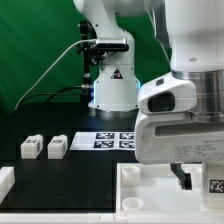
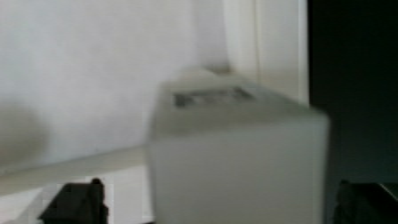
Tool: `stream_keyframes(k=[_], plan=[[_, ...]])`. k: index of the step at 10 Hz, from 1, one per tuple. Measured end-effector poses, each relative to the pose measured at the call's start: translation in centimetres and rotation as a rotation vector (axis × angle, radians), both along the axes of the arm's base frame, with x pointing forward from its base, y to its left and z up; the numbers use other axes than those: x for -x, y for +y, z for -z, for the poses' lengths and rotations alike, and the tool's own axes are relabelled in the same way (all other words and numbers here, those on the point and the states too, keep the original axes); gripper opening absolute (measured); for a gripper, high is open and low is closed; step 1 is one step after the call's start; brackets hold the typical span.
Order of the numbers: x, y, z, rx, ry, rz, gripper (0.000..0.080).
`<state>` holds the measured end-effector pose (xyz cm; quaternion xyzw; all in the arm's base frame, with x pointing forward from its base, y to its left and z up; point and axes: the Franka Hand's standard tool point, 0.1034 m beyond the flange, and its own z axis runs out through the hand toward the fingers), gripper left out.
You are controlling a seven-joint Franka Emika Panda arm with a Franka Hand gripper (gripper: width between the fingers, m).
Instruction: Assemble one leg
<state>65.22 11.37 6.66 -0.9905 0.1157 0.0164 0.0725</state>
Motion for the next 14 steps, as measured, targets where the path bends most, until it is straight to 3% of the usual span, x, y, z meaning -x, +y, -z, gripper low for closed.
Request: stream_keyframes(k=[1, 2, 3, 4, 5, 6, 9, 13, 14], plan=[[0.2, -0.1, 0.1, 0.005, 0.001, -0.009, 0.0551], [0.2, -0.1, 0.1, 0.006, 0.004, 0.004, 0.0551], [0.3, -0.1, 0.1, 0.006, 0.026, 0.157, 0.035], [0.3, 0.0, 0.2, 0.008, 0.041, 0.253, 0.0216], [0.2, -0.2, 0.2, 0.011, 0.049, 0.319, 0.0216], [0.2, -0.5, 0.2, 0.016, 0.067, 0.451, 0.0049], [0.2, -0.4, 0.2, 0.026, 0.126, 0.822, 0.0005], [0.2, -0.6, 0.1, 0.024, 0.107, 0.671, 0.0002], [0.0, -1.4, -0.2, 0.016, 0.08, 0.452, 0.0092]])
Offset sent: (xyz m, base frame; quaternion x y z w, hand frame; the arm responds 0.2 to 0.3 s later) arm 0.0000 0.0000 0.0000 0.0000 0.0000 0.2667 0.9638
